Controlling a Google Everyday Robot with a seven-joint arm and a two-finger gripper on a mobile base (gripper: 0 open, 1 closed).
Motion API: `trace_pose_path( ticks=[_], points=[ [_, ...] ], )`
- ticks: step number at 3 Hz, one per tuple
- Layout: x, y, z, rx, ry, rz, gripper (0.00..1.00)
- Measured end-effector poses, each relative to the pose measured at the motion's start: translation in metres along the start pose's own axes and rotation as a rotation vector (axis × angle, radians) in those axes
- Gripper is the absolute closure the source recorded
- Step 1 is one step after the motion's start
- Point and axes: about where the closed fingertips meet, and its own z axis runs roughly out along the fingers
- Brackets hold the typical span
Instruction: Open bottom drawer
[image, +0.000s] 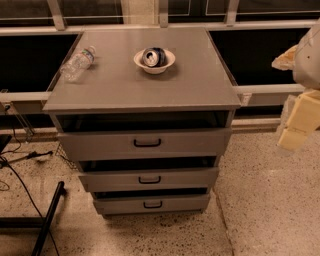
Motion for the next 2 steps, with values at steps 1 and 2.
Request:
trace_pose_path(
  ticks=[1, 2],
  points=[
    [0.000, 0.000, 0.000, 0.000, 0.000, 0.000, 0.00],
    [-0.002, 0.007, 0.015, -0.016, -0.032, 0.020, 0.00]
  ],
)
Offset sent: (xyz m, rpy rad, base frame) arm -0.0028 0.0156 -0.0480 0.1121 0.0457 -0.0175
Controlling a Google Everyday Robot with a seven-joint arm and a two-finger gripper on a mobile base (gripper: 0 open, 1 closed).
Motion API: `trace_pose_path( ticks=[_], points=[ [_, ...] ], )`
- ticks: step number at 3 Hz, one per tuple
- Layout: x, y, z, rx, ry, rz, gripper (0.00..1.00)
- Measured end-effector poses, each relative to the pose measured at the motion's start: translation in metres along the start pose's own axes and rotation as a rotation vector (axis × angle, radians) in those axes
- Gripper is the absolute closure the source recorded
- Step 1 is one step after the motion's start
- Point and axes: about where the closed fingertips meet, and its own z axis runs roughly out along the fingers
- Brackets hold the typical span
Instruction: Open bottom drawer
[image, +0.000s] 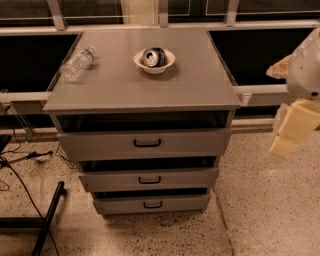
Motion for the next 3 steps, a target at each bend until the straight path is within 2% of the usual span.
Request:
trace_pose_path(
  ticks=[1, 2, 3],
  points=[
    [-0.002, 0.013, 0.034, -0.038, -0.060, 0.045, 0.00],
    [0.001, 0.031, 0.079, -0.087, -0.123, 0.122, 0.00],
    [0.005, 0.060, 0.120, -0.108, -0.189, 0.184, 0.00]
  ],
)
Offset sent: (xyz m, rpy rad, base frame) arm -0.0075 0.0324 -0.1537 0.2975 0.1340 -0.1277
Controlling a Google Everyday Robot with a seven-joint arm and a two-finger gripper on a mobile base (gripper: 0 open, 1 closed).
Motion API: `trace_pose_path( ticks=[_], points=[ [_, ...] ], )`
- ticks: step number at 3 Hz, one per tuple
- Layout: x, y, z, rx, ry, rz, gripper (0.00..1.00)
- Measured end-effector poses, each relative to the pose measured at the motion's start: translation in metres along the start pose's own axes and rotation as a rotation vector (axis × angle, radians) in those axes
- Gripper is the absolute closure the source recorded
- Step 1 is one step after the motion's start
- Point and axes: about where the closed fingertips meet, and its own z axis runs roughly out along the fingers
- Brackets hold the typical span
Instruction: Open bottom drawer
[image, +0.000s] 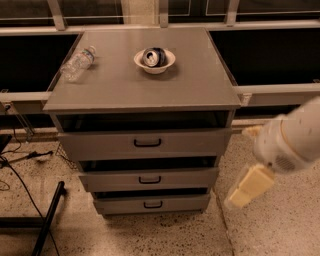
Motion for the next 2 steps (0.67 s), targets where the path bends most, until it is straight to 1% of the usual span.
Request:
trace_pose_path(
  ticks=[1, 2],
  points=[
    [0.019, 0.038, 0.048, -0.018, -0.098, 0.061, 0.00],
    [0.030, 0.044, 0.066, 0.012, -0.122, 0.100, 0.00]
  ],
)
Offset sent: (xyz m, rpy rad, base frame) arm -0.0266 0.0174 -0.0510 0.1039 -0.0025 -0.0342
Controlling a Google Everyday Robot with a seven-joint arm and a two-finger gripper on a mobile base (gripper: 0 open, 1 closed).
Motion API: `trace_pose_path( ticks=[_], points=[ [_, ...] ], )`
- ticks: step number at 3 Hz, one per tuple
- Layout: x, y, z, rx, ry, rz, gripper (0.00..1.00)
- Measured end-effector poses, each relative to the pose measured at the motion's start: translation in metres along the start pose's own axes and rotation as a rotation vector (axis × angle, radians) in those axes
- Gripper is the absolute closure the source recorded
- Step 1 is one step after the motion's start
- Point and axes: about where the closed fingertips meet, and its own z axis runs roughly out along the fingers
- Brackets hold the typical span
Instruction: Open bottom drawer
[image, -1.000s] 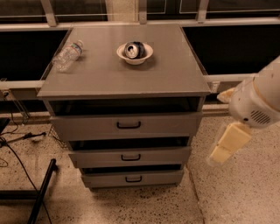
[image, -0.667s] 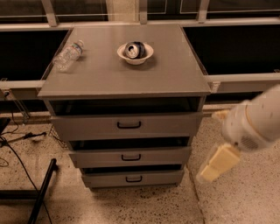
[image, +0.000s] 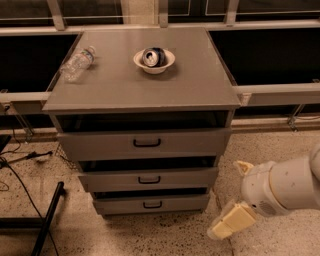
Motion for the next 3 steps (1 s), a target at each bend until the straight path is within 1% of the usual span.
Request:
trace_pose_path(
  ticks=[1, 2, 3],
  points=[
    [-0.003, -0.003, -0.002, 0.006, 0.000, -0.007, 0.00],
    [0.005, -0.004, 0.012, -0.002, 0.011, 0.000, 0.00],
    [0.023, -0.009, 0.036, 0.000, 0.010, 0.007, 0.00]
  ],
)
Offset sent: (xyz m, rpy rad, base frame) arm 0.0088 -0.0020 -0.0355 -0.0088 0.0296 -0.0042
